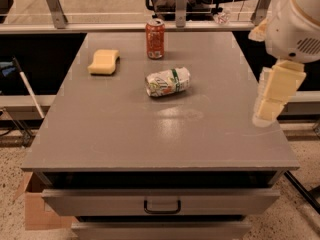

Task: Place 7up can upright

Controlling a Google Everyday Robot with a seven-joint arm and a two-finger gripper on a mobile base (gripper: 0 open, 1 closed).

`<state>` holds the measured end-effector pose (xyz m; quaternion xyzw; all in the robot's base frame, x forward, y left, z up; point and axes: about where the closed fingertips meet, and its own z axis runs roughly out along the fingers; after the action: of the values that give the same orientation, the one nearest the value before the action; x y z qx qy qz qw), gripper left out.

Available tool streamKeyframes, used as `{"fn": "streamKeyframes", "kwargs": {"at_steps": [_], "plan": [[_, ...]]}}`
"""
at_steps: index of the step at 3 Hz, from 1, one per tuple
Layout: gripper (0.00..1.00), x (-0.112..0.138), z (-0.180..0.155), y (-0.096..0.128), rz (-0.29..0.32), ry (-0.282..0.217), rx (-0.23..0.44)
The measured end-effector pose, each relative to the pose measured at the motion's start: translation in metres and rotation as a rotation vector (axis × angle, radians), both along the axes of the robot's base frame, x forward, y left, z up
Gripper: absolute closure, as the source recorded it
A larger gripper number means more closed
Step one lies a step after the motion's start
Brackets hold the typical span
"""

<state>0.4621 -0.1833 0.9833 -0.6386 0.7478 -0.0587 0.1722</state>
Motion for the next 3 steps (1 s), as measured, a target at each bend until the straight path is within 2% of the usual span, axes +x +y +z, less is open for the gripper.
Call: {"fn": "streamKeyframes", "kwargs": {"at_steps": [1,3], "plan": [[0.0,0.032,-0.009,0.043,0.125,0.009,0.042],[0.0,0.076,-0.033,0.088,0.257,0.049,0.062]]}}
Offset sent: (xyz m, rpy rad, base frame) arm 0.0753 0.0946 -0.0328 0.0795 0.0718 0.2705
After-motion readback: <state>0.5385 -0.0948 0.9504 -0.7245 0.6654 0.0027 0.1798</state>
